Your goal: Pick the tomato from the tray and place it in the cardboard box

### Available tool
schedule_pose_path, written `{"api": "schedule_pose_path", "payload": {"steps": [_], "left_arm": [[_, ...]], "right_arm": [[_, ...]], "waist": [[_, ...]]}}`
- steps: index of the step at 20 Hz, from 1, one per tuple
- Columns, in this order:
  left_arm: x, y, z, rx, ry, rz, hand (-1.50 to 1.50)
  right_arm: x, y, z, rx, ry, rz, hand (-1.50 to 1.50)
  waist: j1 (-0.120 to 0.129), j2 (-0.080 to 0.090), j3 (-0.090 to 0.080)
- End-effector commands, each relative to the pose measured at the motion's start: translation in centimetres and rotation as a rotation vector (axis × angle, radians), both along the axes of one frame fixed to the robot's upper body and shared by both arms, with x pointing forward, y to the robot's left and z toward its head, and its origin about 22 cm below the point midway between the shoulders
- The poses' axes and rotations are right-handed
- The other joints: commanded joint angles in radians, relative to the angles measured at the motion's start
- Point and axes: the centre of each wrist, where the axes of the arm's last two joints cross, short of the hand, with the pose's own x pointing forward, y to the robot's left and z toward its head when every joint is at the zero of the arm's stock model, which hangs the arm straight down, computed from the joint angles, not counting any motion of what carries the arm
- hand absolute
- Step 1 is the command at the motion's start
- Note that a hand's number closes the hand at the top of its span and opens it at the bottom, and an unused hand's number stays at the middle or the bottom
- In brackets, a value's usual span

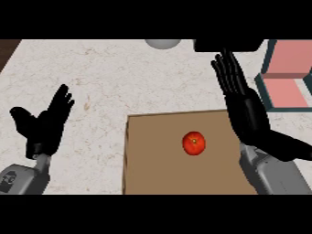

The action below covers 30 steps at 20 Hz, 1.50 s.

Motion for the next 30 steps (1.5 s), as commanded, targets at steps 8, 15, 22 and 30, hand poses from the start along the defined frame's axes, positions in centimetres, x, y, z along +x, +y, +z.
{"api": "schedule_pose_path", "payload": {"steps": [8, 15, 22, 30], "left_arm": [[1.2, 1.2, 5.6, 0.32, -0.33, -0.363, 0.0], [1.0, 1.1, 4.3, 0.336, -0.336, -0.421, 0.0], [1.8, 1.4, 4.4, 0.324, -0.346, -0.412, 0.0], [1.6, 0.5, 5.3, 0.334, -0.355, -0.438, 0.0]], "right_arm": [[1.3, -11.6, 7.2, -0.598, -0.011, -0.084, -1.5], [1.0, -14.4, 5.3, -0.747, -0.205, 0.053, -1.5], [-0.7, -11.8, 6.3, -1.061, -0.24, 0.134, -1.5], [-3.6, -4.6, 8.5, -1.411, -0.165, 0.26, -1.5]], "waist": [[-0.032, 0.013, -0.015], [0.004, 0.019, -0.013], [-0.004, 0.015, -0.015], [0.003, 0.012, -0.015]]}}
